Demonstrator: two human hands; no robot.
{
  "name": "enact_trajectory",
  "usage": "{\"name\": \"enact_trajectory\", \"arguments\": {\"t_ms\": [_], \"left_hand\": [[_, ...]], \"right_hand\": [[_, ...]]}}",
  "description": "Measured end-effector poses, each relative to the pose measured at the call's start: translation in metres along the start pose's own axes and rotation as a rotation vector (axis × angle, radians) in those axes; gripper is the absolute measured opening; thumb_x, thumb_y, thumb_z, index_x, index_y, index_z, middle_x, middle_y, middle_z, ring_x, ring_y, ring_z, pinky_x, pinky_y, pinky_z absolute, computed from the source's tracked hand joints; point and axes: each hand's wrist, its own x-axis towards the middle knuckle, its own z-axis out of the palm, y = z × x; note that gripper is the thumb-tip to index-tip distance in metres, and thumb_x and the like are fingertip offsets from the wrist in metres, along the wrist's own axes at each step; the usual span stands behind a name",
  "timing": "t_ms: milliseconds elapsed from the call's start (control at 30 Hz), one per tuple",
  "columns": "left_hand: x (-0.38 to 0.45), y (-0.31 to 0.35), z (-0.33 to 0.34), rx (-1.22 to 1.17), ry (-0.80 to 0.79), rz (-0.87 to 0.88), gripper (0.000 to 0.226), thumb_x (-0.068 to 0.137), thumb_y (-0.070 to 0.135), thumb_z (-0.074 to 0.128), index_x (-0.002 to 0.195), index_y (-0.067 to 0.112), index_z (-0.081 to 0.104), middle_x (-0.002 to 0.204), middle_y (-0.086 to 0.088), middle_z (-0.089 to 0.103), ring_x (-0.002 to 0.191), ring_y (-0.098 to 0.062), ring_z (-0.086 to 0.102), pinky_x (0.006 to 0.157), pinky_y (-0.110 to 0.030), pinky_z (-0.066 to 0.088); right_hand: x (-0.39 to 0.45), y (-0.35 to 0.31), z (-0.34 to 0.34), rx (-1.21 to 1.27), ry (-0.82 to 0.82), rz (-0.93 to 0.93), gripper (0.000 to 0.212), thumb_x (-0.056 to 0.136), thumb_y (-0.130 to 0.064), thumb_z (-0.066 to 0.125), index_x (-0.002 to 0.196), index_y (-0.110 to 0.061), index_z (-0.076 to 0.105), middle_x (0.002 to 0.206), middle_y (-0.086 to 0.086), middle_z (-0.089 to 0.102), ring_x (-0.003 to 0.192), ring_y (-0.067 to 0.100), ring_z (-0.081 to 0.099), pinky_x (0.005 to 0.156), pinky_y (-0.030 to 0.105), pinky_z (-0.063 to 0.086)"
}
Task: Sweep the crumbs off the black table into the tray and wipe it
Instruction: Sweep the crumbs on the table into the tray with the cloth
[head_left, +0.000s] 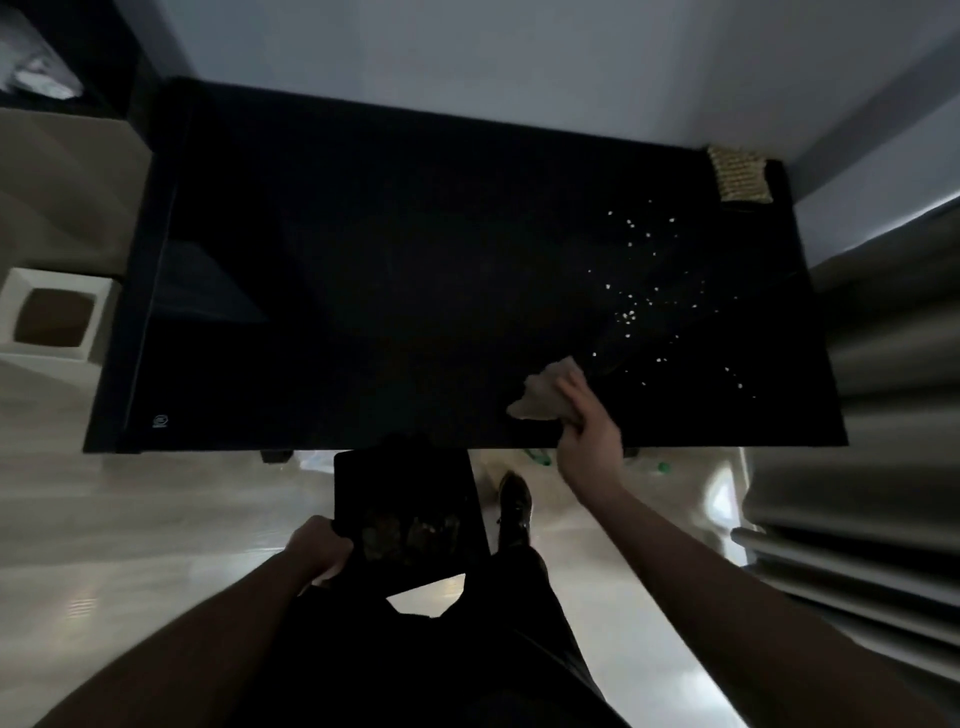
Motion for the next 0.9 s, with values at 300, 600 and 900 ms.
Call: {"name": "enact_trajectory", "arguments": {"t_ms": [300,600,900], "left_hand": [[-0.019,0.058,0.057,-0.237,0.073,-0.071,0.023,0.082,0.008,0.054,0.091,-0.001,0.072,0.080,-0.026,0.076,0.059,-0.040,0.076,0.058,-0.048,0.065],[-0.022,0.106,0.122,-0.272,0.151,-0.082,0.030,0.076,0.013,0.057,0.099,0.002,0.073,0.084,-0.017,0.077,0.072,-0.034,0.077,0.071,-0.046,0.066],[-0.055,0.156,0.159,-0.292,0.210,-0.131,0.025,0.084,0.009,0.060,0.102,0.007,0.077,0.095,-0.015,0.077,0.089,-0.030,0.073,0.069,-0.030,0.051]], "right_hand": [[0.078,0.084,-0.099,0.043,0.137,0.081,0.072,0.088,0.015,0.044,0.151,-0.021,0.053,0.163,-0.010,0.041,0.148,0.006,0.038,0.101,-0.008,0.026],[0.158,0.164,-0.148,-0.144,0.031,0.027,0.063,0.096,-0.003,0.051,0.154,-0.028,0.047,0.168,-0.005,0.033,0.153,0.019,0.036,0.123,0.039,0.035],[0.156,0.186,-0.119,-0.381,-0.100,-0.145,0.060,0.101,-0.019,0.054,0.159,-0.013,0.038,0.172,0.011,0.021,0.160,0.032,0.010,0.129,0.051,0.017]]}}
